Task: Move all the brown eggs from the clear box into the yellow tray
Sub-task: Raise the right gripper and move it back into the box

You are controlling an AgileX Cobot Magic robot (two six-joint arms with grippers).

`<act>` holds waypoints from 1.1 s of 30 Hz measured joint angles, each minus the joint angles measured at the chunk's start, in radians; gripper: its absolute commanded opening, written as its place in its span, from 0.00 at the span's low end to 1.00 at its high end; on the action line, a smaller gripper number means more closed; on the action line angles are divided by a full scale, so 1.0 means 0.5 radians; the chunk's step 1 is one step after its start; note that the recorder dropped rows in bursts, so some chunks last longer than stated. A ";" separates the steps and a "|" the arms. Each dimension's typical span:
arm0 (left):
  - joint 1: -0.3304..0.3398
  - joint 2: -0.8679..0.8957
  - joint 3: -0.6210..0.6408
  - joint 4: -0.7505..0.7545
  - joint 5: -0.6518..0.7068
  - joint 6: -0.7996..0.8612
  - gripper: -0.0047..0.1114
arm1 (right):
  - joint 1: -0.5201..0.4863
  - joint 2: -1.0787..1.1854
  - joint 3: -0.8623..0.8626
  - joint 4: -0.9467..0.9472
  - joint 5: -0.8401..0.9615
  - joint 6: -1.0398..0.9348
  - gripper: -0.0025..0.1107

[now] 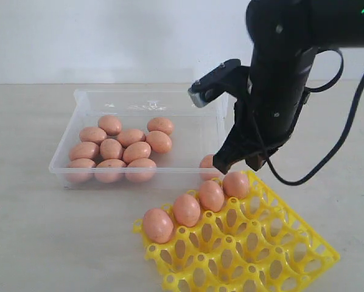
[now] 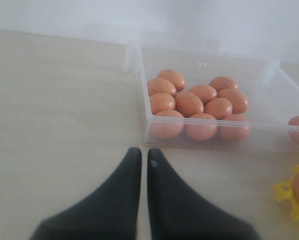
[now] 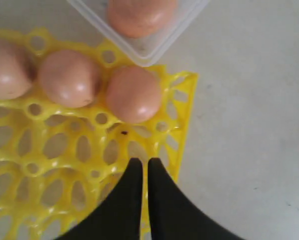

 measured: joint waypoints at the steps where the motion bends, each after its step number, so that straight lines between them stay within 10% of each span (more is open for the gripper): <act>1: 0.000 0.000 0.000 0.000 0.000 0.000 0.08 | -0.027 -0.008 -0.038 0.100 0.065 -0.068 0.02; 18: 0.000 0.000 0.000 0.000 0.000 0.000 0.08 | -0.066 0.760 -0.976 0.754 0.134 -0.472 0.03; 26: 0.000 0.000 0.000 0.000 0.000 0.000 0.08 | -0.068 0.815 -0.997 0.766 -0.408 -0.604 0.42; 33: 0.000 0.000 0.000 0.000 0.000 0.000 0.08 | -0.071 0.916 -1.003 0.743 -0.631 -0.769 0.44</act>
